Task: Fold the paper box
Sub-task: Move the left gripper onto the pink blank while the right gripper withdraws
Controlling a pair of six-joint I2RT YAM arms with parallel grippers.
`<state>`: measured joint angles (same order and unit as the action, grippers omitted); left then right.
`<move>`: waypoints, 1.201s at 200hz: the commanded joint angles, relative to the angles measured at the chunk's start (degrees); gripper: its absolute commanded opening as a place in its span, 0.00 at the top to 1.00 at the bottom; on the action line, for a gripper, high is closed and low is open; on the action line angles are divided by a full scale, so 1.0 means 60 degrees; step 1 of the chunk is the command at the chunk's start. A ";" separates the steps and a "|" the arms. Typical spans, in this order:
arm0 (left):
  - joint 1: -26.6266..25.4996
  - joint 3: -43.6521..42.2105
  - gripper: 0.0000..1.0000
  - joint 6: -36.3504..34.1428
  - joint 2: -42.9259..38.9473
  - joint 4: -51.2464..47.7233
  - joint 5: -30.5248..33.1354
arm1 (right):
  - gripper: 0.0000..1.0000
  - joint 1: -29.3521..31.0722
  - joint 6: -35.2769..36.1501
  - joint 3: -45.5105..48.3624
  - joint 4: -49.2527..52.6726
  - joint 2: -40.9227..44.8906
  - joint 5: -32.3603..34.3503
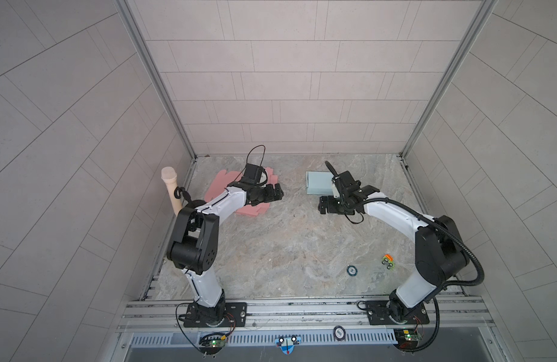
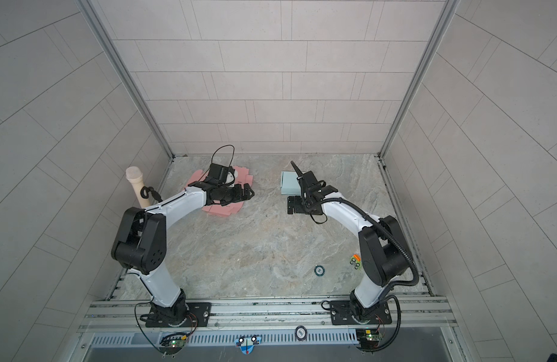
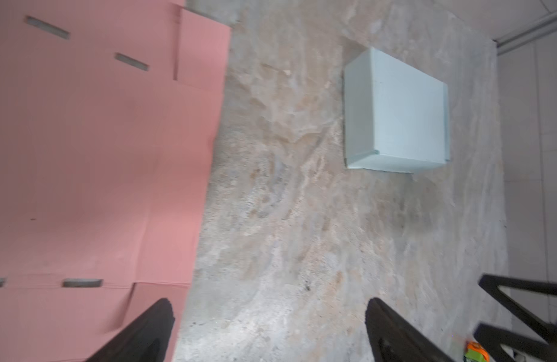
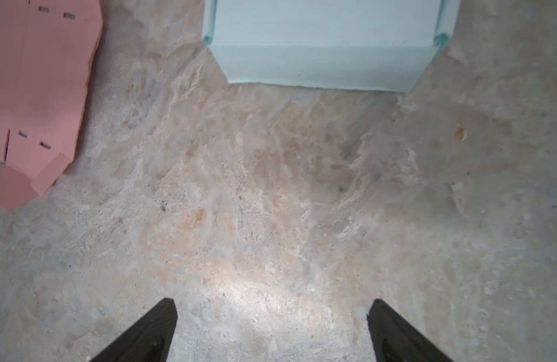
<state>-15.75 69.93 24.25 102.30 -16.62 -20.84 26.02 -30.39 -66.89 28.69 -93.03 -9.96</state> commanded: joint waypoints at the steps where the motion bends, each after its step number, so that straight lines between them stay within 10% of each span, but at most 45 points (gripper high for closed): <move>1: 0.0009 0.0069 0.00 -0.0381 0.0385 -0.0318 0.0719 | 0.03 0.0550 -0.0389 0.0210 -0.0182 0.0674 0.0631; 161: -0.0052 -0.1299 0.00 -0.0322 0.0421 -0.0155 0.1454 | 0.02 0.1316 -0.0721 0.1120 0.0367 0.3061 0.0883; 240: -0.1618 -0.3394 0.00 0.0631 -0.0919 0.0834 0.1159 | 0.01 0.1296 -0.0747 0.1331 0.0681 0.3760 0.1093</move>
<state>-21.93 53.93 24.53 98.63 -10.98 -12.03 33.65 -33.98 -59.86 30.92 -73.17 -5.32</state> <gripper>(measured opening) 0.998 0.988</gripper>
